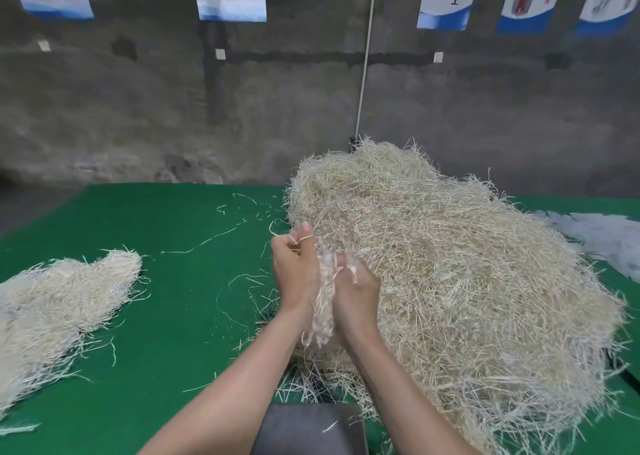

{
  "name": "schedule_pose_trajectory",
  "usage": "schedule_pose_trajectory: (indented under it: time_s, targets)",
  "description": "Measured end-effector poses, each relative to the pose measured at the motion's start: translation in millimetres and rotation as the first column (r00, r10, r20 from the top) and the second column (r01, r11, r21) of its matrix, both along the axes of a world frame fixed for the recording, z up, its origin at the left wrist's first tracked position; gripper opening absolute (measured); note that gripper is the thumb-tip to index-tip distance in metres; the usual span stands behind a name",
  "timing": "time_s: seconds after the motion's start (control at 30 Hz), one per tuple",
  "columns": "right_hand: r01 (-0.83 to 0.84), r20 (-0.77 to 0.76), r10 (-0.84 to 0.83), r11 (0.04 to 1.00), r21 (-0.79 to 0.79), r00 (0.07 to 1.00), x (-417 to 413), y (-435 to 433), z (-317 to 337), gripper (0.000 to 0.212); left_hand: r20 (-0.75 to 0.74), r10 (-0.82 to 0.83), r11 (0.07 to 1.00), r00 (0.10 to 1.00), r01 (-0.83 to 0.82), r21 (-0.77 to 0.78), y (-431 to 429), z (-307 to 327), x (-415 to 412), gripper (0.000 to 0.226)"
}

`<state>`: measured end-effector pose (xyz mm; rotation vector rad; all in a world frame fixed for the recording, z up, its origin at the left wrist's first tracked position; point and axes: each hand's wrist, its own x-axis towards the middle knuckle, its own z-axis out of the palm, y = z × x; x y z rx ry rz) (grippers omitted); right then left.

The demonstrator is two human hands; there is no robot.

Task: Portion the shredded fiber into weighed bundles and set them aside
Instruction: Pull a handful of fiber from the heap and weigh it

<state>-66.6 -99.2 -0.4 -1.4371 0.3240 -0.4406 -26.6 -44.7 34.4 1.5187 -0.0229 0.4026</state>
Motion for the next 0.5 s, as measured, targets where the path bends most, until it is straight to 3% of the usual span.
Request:
schedule_pose_trajectory:
  time_s: [0.07, 0.13, 0.17, 0.23, 0.27, 0.33, 0.4, 0.47, 0.5]
  targets:
    - [0.105, -0.073, -0.089, 0.963, 0.248, 0.993, 18.2, -19.8, 7.6, 0.035, -0.172, -0.272, 0.960, 0.947, 0.255, -0.113, -2.7, -12.2, -12.7, 0.036]
    - [0.150, -0.156, -0.099, 0.917, 0.368, 0.983, 25.2, -35.4, 7.8, 0.040, -0.353, -0.536, 0.842, 0.767, 0.460, -0.280, -4.0, -33.5, -34.1, 0.068]
    - [0.130, -0.168, -0.079, 0.939, 0.319, 0.983, 22.4, -35.4, 1.8, 0.039, -0.374, -0.582, 0.805, 0.722, 0.447, -0.390, -5.3, -42.2, -41.2, 0.078]
    - [0.099, -0.105, -0.090, 0.992, 0.083, 0.990, 6.1, -18.2, -8.1, 0.047, -0.371, -0.517, 0.801, 0.772, 0.283, -0.527, -5.1, -45.0, -36.0, 0.078]
    - [0.064, -0.012, -0.065, 0.997, -0.053, 0.998, -4.7, -9.3, -18.3, 0.059, -0.403, -0.413, 0.855, 0.817, 0.195, -0.481, -0.5, -40.9, -27.9, 0.076]
    - [0.001, 0.149, 0.030, 0.980, -0.198, 0.988, -22.5, 3.1, -26.1, 0.076, -0.423, -0.309, 0.935, 0.852, 0.190, -0.300, 10.0, -40.4, -14.5, 0.073]
    - [-0.067, 0.221, 0.132, 0.958, -0.279, 0.966, -15.6, 0.7, -18.9, 0.054, -0.372, -0.401, 0.916, 0.837, 0.366, -0.164, 15.5, -44.2, -16.7, 0.068]
    - [-0.158, 0.139, 0.198, 0.953, -0.259, 0.970, -6.8, -5.2, -4.4, 0.023, -0.361, -0.432, 0.871, 0.827, 0.487, 0.072, 19.2, -50.2, -25.1, 0.065]
    - [-0.181, 0.114, 0.208, 0.961, -0.209, 0.972, -6.0, -6.9, -2.3, 0.024, -0.359, -0.425, 0.850, 0.831, 0.503, 0.157, 21.5, -50.6, -26.0, 0.067]
